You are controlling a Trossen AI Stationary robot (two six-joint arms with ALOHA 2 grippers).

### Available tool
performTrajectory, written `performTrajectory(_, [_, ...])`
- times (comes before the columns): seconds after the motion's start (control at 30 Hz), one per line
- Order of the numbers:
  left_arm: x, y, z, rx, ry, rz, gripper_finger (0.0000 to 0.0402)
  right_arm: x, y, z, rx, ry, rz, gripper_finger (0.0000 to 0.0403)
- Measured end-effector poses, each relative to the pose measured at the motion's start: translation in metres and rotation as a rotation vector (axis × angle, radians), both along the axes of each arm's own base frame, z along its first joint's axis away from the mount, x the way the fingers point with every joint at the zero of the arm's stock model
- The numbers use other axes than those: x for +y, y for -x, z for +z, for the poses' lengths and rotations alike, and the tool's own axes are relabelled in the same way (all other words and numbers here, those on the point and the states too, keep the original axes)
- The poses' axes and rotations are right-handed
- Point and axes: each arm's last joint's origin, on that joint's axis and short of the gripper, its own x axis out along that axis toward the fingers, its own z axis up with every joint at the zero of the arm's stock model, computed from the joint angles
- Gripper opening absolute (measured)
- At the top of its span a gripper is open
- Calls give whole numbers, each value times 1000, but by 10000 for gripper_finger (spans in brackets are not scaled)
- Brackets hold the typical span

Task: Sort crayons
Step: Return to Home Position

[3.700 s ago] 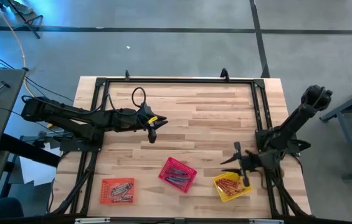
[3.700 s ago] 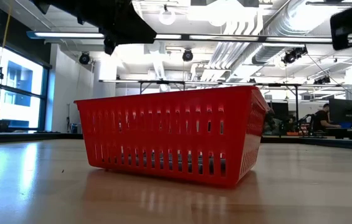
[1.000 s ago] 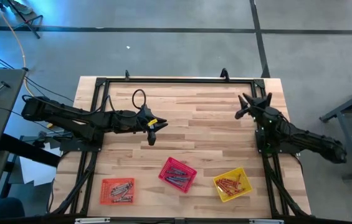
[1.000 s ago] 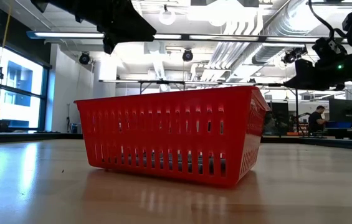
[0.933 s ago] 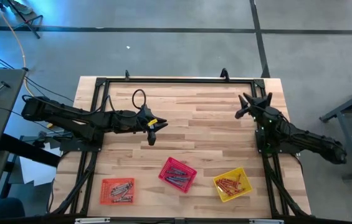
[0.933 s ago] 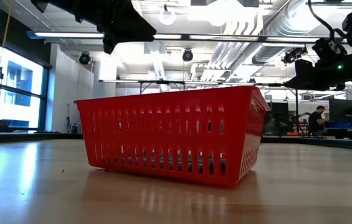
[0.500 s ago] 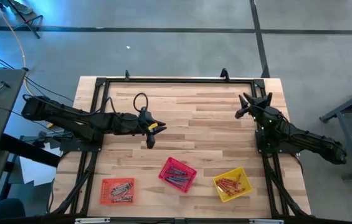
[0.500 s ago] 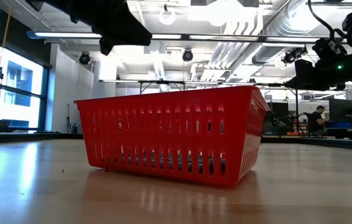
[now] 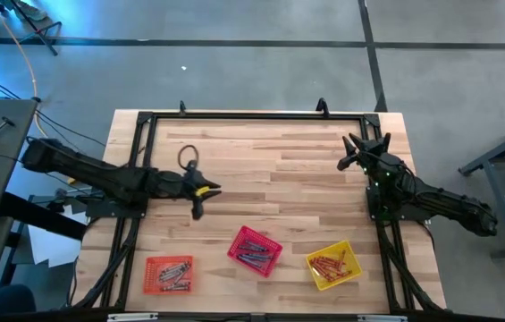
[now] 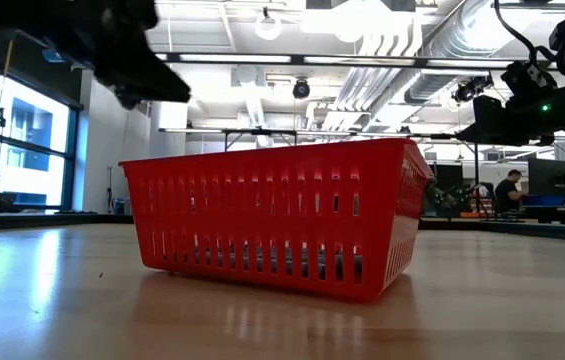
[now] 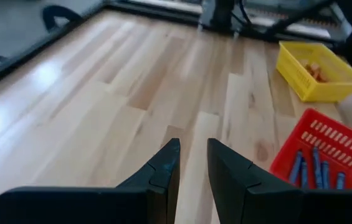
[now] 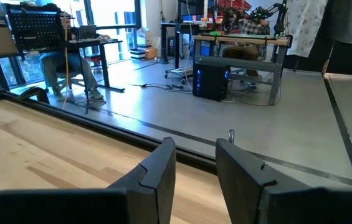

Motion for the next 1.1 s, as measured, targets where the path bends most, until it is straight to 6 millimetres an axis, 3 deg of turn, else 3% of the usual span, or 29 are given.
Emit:
performTrajectory(0.4, [12, 60, -18, 2, -60, 14, 69, 0, 0, 0, 1, 0, 0, 108])
performTrajectory(0.77, [16, 85, -41, -98, -118, -10, 69, 0, 0, 0, 1, 0, 0, 108])
performTrajectory(1.1, [19, 97, -49, -177, -147, -18, 69, 0, 0, 0, 1, 0, 0, 108])
